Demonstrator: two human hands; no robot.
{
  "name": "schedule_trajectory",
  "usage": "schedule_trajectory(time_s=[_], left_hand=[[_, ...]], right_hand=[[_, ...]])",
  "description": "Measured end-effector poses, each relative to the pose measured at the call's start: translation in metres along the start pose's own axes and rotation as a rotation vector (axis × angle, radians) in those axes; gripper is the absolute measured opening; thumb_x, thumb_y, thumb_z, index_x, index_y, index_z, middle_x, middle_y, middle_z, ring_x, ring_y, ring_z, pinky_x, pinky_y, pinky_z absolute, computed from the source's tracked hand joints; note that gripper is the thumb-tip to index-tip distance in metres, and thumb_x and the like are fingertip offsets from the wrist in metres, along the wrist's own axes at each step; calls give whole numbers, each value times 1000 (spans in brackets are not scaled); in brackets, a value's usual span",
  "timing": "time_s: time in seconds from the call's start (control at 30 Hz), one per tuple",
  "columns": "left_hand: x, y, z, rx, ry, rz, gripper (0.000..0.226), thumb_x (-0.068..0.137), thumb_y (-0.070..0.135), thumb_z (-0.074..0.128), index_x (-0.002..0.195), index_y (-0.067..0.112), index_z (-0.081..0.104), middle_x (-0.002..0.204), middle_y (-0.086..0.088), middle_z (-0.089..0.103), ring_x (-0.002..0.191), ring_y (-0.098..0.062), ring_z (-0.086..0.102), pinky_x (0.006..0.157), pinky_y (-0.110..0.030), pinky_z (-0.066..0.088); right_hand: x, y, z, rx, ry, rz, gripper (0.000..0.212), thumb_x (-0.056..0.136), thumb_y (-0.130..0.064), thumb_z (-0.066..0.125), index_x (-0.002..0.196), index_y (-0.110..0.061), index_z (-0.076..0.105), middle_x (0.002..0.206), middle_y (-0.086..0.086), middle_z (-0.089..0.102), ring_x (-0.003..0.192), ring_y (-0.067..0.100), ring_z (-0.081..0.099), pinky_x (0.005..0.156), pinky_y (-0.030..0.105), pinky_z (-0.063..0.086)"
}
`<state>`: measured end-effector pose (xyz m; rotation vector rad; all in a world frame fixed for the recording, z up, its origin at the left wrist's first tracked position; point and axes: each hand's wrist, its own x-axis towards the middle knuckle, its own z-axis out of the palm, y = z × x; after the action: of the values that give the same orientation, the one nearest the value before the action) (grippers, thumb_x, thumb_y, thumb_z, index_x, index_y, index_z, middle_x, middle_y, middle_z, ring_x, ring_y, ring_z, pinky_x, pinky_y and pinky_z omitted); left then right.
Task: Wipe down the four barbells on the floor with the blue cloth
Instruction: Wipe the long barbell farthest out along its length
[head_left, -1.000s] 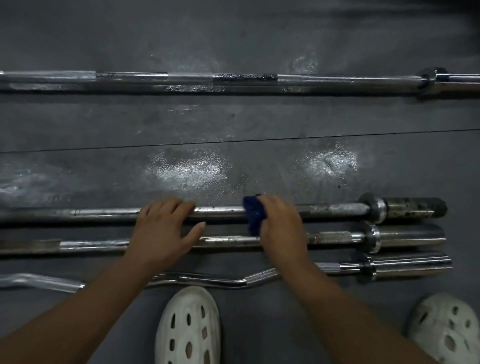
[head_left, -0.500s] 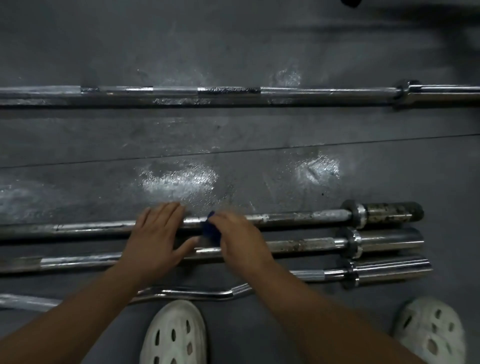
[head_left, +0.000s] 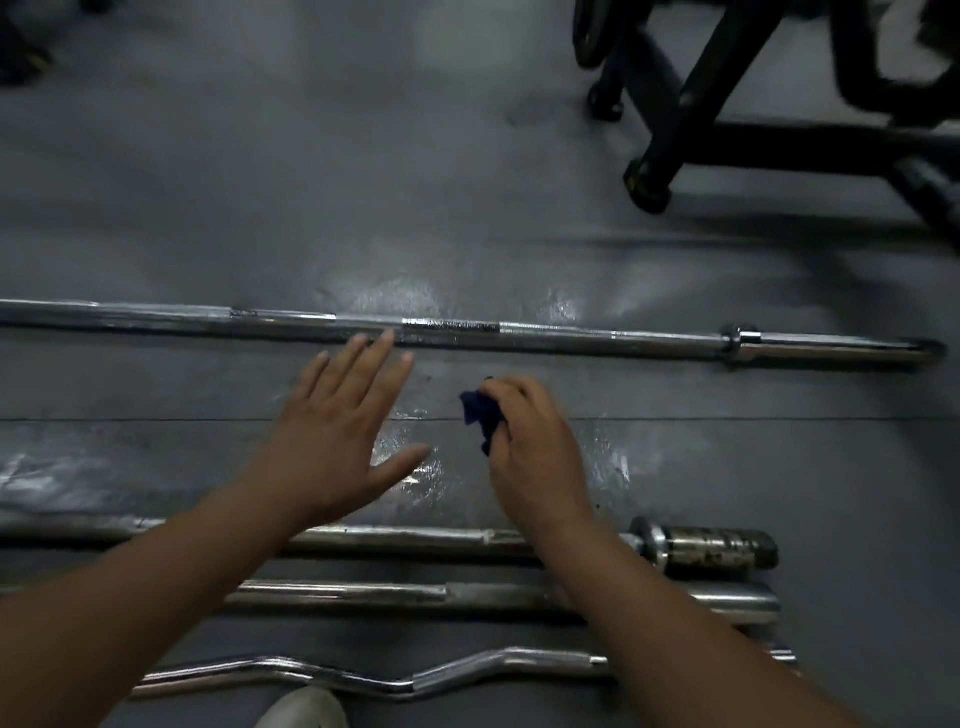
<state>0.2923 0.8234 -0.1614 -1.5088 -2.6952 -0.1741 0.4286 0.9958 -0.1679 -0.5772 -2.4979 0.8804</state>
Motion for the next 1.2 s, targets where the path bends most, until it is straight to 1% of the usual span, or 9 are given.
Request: schedule_trajectory(time_s=[0.17,0.27,0.4,0.57,0.67,0.8,0.9,1.07,1.2], left_hand=[[17,21,-71,67,122,0,88,89,78,24,158,26,10,167,-3,5,153,-26,6,121,-49,16],[17,38,-107,86,193,-29,88,88,80,21,158,29,5,167,-2,0,153,-25,3,121,-50,16],[14,67,-146,102,265,-26,89,87,81,23,158,30,5,167,-1,0,153,-26,4,120,-53,19],[15,95,-190,108,314,-12,91,84,83,14,157,32,-6,166,1,-10,153,-23,-6,122,-49,10],[18,98,-208,117,324,8,91,83,83,14,156,34,-8,166,3,-11,153,-22,-6,123,-49,10],[36,100,-215,141,304,29,90,83,83,13,156,35,-9,166,3,-11,153,-21,-6,122,-48,12],[59,111,-214,124,298,42,91,82,83,11,157,33,-6,166,2,-9,153,-22,-3,122,-49,14],[101,127,-186,117,245,25,94,78,83,6,157,33,-6,167,1,-8,153,-23,-1,121,-48,15],[131,137,-166,150,171,33,94,78,83,5,156,33,-11,166,1,-12,153,-22,-4,122,-47,13]], right_hand=[[25,-26,-55,-75,38,-173,48,83,1,56,126,-19,58,126,-3,51,113,22,51,83,41,53],[31,-42,-89,-103,80,-251,49,82,2,58,127,-18,58,124,-1,53,110,21,52,84,41,52],[27,-57,-133,-148,154,-327,51,80,2,63,127,-18,58,124,-1,53,108,24,55,80,41,54],[23,-79,-189,-243,251,-389,50,82,1,64,128,-18,56,126,-2,51,107,22,55,73,44,55],[21,-89,-212,-269,301,-400,49,83,0,63,128,-19,56,126,-2,50,109,22,54,70,45,56],[20,-84,-227,-277,379,-384,48,82,0,63,126,-18,58,125,-2,51,110,22,54,67,45,56],[23,-68,-235,-299,387,-352,50,82,0,63,127,-18,57,126,-1,52,110,22,53,67,45,56],[50,-29,-244,-323,384,-315,49,81,0,64,126,-18,57,124,-1,53,107,22,54,67,44,56],[75,-1,-249,-314,399,-300,48,82,-1,66,126,-18,57,122,-1,53,106,22,55,67,42,56]])
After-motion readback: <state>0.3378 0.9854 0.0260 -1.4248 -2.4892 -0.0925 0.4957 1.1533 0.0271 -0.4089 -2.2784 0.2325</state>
